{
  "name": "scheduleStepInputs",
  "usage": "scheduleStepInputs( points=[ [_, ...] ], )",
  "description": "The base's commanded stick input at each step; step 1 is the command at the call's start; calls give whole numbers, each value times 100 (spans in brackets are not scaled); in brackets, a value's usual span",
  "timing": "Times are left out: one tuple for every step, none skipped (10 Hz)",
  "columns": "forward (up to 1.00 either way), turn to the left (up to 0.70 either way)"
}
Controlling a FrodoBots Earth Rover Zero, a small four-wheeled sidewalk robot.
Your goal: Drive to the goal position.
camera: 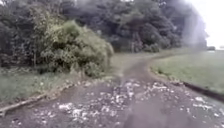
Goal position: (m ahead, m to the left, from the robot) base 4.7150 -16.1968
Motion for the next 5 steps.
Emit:
scheduleStepInputs(
  points=[
    [45, -27],
    [45, -27],
    [45, -27],
    [45, -27],
    [45, -27]
  ],
)
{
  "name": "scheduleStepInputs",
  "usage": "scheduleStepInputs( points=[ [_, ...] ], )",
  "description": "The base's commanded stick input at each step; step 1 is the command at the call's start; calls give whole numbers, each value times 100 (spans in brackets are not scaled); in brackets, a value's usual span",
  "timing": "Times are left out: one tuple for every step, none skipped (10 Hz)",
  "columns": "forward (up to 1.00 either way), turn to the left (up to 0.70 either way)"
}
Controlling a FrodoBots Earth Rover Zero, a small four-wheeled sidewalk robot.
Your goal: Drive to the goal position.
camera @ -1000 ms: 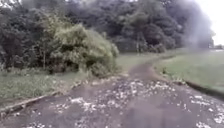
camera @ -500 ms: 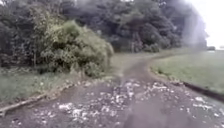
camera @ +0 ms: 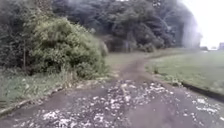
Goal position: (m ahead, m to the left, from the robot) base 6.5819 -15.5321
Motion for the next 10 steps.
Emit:
scheduleStepInputs(
  points=[
    [45, -27],
    [45, -27],
    [45, -27],
    [45, -27],
    [45, -27],
    [45, -27],
    [45, -27],
    [45, -27],
    [45, -27],
    [45, -27]
  ],
)
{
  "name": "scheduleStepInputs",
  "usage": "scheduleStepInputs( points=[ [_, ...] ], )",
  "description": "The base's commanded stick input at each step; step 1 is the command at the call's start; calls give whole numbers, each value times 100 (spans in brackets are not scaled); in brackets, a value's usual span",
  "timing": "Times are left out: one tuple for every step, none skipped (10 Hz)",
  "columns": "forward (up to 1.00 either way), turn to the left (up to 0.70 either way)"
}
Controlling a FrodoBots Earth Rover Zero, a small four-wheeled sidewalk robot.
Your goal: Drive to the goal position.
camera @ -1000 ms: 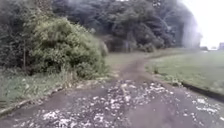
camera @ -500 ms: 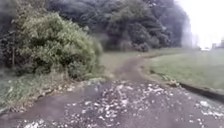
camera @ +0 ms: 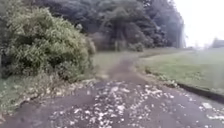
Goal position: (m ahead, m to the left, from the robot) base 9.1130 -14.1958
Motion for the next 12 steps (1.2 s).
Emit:
scheduleStepInputs(
  points=[
    [45, -27],
    [45, -27],
    [45, -22],
    [45, -10],
    [46, 0],
    [57, 0],
    [68, 0],
    [70, 0],
    [70, 0],
    [70, 0],
    [70, 0],
    [70, 0]
  ],
)
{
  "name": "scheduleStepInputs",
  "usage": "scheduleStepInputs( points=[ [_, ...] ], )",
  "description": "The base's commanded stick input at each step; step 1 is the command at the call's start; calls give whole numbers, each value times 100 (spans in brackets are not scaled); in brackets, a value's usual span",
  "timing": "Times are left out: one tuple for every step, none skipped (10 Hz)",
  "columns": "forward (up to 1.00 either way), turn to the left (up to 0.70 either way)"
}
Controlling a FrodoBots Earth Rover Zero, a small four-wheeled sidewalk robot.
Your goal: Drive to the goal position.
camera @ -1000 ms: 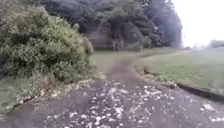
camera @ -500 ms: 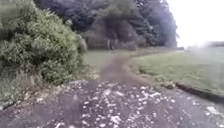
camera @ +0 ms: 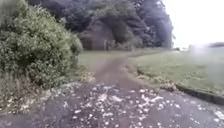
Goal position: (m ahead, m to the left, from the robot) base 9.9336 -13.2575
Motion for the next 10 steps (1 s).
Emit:
scheduleStepInputs(
  points=[
    [70, 0],
    [70, 0],
    [70, 0],
    [70, 0],
    [70, 14],
    [70, 14],
    [70, 14],
    [70, 14],
    [70, 0],
    [70, 0]
  ],
)
